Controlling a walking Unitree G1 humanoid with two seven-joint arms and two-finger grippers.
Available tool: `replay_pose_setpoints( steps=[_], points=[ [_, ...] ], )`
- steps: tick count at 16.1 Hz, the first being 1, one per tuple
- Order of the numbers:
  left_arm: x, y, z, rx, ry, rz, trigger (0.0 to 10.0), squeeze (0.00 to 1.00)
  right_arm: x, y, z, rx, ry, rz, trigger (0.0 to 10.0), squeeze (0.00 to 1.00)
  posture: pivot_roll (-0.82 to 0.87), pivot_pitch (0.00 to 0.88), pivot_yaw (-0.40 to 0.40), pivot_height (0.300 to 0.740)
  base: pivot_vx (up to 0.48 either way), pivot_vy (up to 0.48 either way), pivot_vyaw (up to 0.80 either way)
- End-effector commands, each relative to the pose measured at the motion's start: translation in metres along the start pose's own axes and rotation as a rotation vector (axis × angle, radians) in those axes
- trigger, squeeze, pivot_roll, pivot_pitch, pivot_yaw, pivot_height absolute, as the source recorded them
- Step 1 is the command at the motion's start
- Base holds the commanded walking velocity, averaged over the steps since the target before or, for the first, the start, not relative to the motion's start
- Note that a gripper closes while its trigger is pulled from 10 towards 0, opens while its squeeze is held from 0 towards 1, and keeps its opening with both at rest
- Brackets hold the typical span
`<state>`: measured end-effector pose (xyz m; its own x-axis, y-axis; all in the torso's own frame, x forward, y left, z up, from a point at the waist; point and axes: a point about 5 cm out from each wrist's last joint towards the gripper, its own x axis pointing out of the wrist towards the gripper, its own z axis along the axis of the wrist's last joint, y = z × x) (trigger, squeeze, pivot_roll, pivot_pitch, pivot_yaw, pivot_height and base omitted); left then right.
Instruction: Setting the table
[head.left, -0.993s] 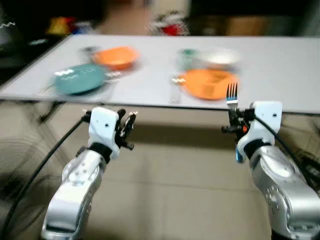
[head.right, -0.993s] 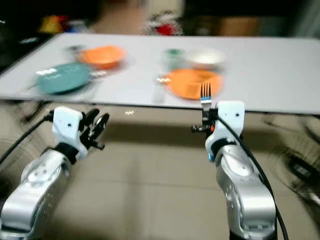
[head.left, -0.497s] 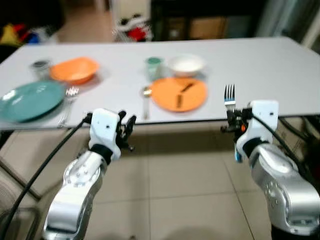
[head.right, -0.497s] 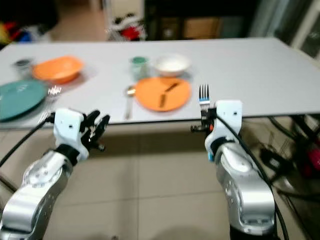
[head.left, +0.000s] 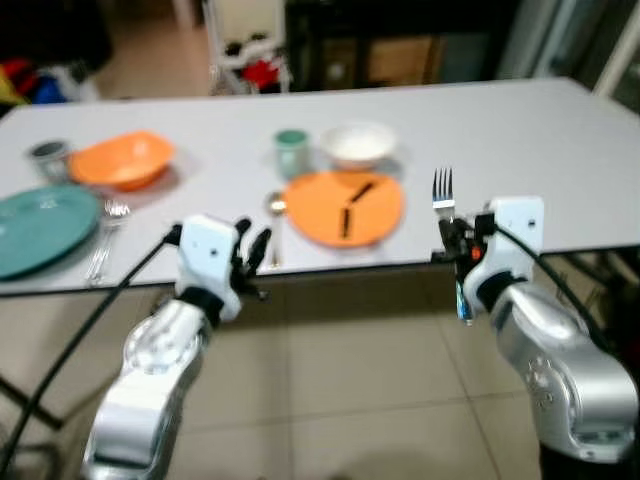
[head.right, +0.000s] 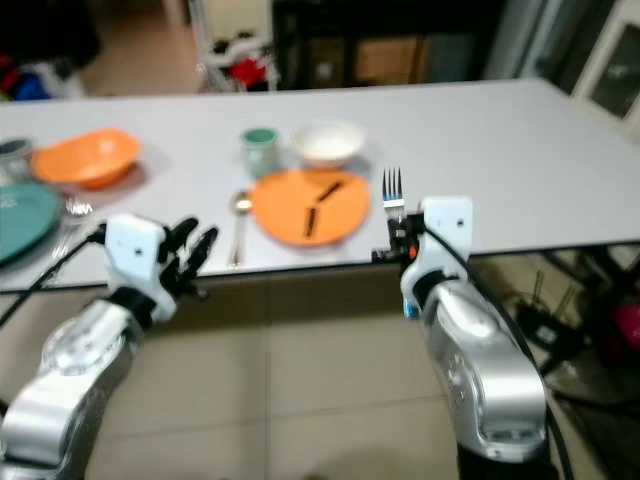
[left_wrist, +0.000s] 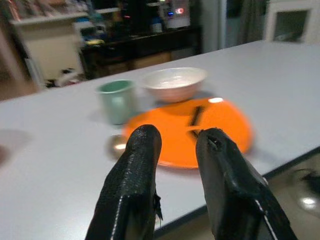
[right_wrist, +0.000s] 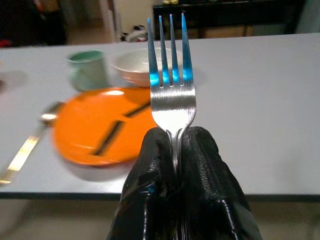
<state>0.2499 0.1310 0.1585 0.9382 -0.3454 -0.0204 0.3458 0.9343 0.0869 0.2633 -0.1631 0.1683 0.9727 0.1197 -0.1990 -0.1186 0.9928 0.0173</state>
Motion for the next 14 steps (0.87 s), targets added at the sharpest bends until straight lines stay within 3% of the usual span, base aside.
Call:
replay_pose_setpoints(
  steps=[1, 3, 14],
  points=[
    [-0.0027, 0.0056, 0.0021, 0.023, -0.001, 0.015, 10.0, 0.0, 0.002, 0.0075, 0.0035, -0.005, -0.008, 0.041, 10.0, 0.0, 0.08, 0.0, 0.035, 0.74, 0.33, 0.0, 0.71],
    [-0.0034, 0.0059, 0.0019, 0.023, 0.0, 0.014, 10.0, 0.0, 0.0019, 0.0085, 0.0026, 0.027, -0.008, 0.04, 10.0, 0.0, 0.08, 0.0, 0.036, 0.74, 0.332, 0.0, 0.2],
    [-0.0036, 0.0048, 0.0021, 0.022, 0.0, 0.01, 10.0, 0.0, 0.0027, 0.009, -0.0032, 0.02, 0.038, 0.064, 10.0, 0.0, 0.08, 0.0, 0.03, 0.74, 0.331, 0.0, 0.0]
  ],
)
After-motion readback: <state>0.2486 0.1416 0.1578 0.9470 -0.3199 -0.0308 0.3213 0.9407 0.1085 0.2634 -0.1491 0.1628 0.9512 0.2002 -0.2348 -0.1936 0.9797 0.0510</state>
